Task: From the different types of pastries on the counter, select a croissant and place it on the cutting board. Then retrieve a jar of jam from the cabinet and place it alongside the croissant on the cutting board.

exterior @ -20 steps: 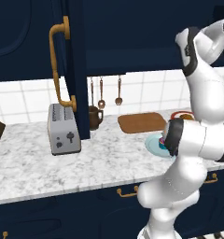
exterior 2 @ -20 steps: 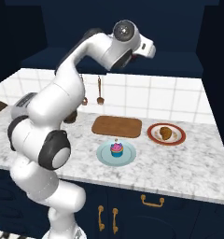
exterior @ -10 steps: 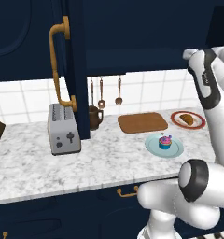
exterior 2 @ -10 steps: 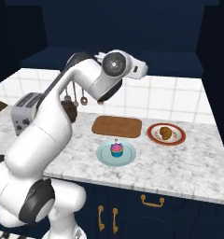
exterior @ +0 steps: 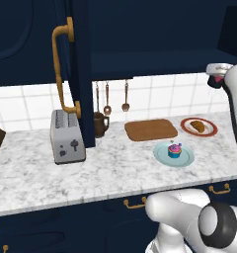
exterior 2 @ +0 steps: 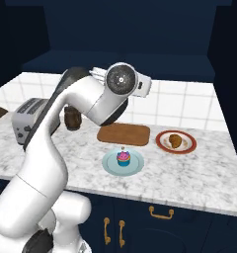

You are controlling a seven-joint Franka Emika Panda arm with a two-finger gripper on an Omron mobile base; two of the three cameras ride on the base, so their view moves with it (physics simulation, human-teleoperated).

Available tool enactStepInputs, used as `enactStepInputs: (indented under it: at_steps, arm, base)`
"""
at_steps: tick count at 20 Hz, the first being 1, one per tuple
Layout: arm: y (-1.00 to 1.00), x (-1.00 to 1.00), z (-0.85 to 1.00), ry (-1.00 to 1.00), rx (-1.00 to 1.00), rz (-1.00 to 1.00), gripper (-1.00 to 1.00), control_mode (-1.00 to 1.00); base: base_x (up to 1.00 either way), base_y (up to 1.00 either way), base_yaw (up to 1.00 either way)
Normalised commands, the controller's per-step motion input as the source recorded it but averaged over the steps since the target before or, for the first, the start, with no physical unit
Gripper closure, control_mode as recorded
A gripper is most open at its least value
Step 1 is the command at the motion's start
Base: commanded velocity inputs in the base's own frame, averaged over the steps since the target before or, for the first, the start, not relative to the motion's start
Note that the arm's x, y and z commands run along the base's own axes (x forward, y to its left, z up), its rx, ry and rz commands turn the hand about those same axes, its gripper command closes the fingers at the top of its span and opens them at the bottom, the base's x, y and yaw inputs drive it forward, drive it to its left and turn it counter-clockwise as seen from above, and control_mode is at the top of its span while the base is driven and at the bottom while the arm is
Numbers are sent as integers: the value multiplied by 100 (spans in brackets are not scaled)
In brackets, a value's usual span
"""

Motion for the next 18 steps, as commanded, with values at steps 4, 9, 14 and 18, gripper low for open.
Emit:
enactStepInputs:
  at_steps: [4,9,14,18]
  arm:
    - [4,-95,-25,13,0,9,100,-100]
    - [49,-24,-84,2,-1,5,100,-100]
    - [45,1,-100,0,-2,4,100,-100]
    - [1,39,-49,-4,0,14,100,-100]
  base:
    - [0,0,0]
    - [0,0,0]
    - [0,0,0]
    - [0,0,0]
